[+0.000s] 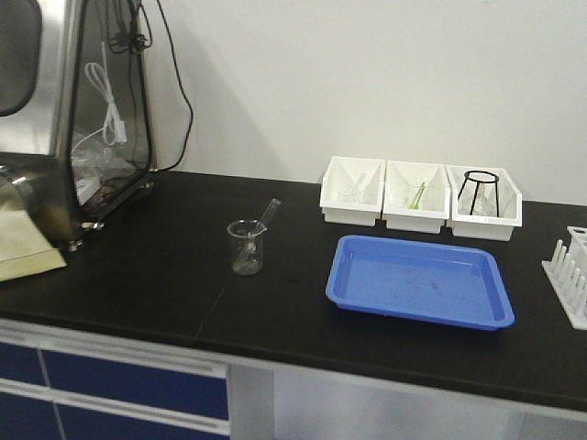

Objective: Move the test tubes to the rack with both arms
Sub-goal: 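Drive the base closer to the bench facing the white bins, then lower the open left gripper around the glass test tube in the beaker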

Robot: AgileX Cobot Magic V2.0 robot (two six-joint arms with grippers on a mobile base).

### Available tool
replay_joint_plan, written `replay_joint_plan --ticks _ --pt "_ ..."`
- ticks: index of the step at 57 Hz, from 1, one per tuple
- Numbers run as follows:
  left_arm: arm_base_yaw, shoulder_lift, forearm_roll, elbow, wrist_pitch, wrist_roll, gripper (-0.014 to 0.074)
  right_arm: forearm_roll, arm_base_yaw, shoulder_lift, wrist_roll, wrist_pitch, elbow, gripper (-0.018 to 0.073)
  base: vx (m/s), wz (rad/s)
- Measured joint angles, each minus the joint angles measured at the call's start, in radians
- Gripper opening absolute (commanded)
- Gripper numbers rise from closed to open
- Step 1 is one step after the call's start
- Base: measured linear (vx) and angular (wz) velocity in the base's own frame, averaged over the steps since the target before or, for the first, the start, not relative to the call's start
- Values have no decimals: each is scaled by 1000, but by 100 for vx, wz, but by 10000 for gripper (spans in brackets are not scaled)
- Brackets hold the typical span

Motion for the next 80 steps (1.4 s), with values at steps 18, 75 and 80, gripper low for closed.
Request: replay_joint_plan --ticks 18,75,80 --pt "0 0 0 0 0 0 -18 0 0 0 0 0 0 -8 42 -17" --pt "0 0 0 0 0 0 -18 0 0 0 0 0 0 -8 33 -21" --pt "0 0 0 0 0 0 -18 0 0 0 0 0 0 -8 12 -5"
